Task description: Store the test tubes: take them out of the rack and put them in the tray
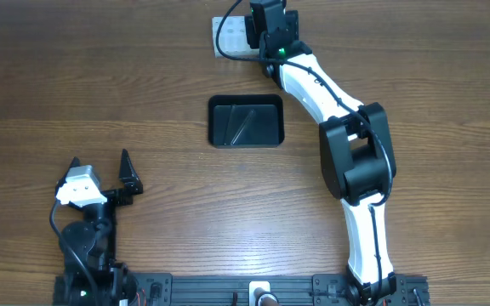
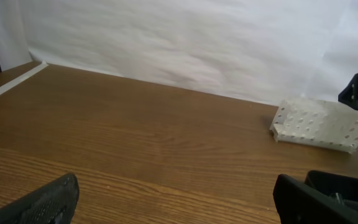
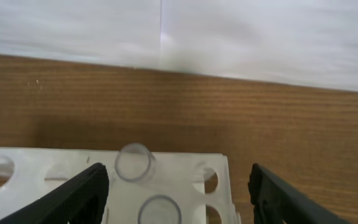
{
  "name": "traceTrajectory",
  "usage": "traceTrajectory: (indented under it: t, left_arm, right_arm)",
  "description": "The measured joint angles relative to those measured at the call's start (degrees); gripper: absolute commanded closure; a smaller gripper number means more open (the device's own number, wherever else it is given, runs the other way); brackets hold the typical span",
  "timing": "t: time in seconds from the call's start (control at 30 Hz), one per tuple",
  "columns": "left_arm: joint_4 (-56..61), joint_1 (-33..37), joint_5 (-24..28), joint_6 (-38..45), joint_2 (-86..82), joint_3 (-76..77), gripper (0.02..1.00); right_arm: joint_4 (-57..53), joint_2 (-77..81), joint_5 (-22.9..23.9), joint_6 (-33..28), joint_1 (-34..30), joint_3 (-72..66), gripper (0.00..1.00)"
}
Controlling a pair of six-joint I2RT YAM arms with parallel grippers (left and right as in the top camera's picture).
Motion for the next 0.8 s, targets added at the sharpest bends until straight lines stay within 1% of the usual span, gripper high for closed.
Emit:
traceTrajectory:
  t: [0.33, 0.43, 0.5, 0.63, 0.8]
  left_arm:
    - [0.0, 0.0, 0.0, 0.0, 0.0, 0.0, 0.023]
    - [0.0, 0.0, 0.0, 0.0, 0.0, 0.0, 0.023]
    - [0.0, 0.0, 0.0, 0.0, 0.0, 0.0, 0.02]
    - [0.0, 0.0, 0.0, 0.0, 0.0, 0.0, 0.02]
    - [0.0, 0.0, 0.0, 0.0, 0.0, 0.0, 0.02]
  right_arm:
    - [2.05, 0.63, 0.02, -0.76, 0.0, 0.0, 0.301]
    - [2.71, 0.9, 0.02, -0.83, 0.0, 0.0, 0.327]
    - [2.8, 1.11, 0.02, -0.85, 0.0, 0.0, 0.364]
    - [2.89, 1.51, 0.0, -1.38, 0.0, 0.0, 0.518]
    - [3.04, 1.51, 0.02, -1.18, -0.04, 0.0, 0.581]
